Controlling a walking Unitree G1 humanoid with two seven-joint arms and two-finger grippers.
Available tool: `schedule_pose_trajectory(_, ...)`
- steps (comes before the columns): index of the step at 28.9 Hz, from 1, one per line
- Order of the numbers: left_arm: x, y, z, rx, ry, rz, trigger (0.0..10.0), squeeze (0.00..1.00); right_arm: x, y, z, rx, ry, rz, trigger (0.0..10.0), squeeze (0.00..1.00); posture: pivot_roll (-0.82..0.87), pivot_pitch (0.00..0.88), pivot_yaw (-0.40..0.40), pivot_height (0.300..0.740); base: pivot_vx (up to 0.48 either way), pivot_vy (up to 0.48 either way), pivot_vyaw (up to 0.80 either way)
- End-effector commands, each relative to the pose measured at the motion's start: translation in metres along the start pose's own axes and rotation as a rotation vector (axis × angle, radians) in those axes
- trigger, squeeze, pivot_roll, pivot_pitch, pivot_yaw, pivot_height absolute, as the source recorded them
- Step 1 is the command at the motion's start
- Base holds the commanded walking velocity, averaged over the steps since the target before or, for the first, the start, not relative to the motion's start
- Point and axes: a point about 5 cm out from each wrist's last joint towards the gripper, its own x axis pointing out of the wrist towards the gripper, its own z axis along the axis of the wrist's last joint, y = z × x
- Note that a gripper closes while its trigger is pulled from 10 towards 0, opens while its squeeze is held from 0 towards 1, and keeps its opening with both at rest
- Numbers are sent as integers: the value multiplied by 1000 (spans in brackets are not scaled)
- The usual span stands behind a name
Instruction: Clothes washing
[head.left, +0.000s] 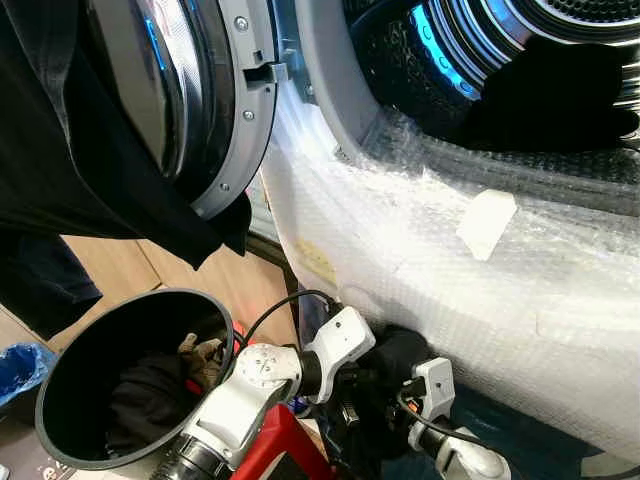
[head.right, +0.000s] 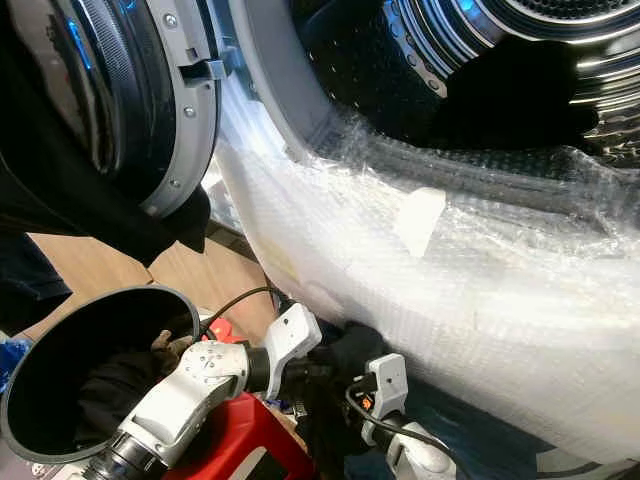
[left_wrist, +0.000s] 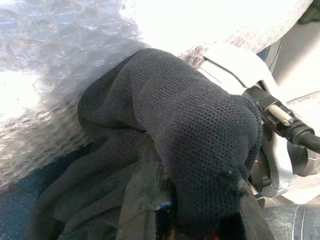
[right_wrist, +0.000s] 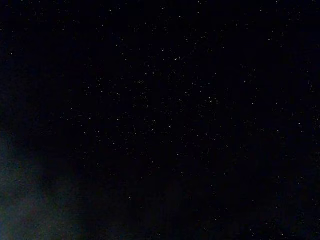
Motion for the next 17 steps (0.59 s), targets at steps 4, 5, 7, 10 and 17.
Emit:
schedule_pose_trajectory(4,-2,-1,4,44,-13,-1,0,0,-3,7,-10,8,12,27,0,0,6,84,132,740,0,0,0)
schedule_pose_trajectory(5,-4,-1,4,32,-21,9,0,0,-3,10,-11,6,12,45,0,0,8,78,132,740,0,0,0)
schedule_pose_trajectory(7,-7,-1,4,21,-17,22,0,0,-4,12,-12,10,6,51,0,0,14,73,131,740,0,0,0)
schedule_pose_trajectory(10,-12,0,5,34,-8,39,0,0,-7,15,-14,-2,13,81,0,0,22,60,130,740,0,0,0)
schedule_pose_trajectory(17,-11,-6,1,21,-7,35,0,0,-13,14,-22,-8,47,111,0,0,21,0,117,740,0,0,0)
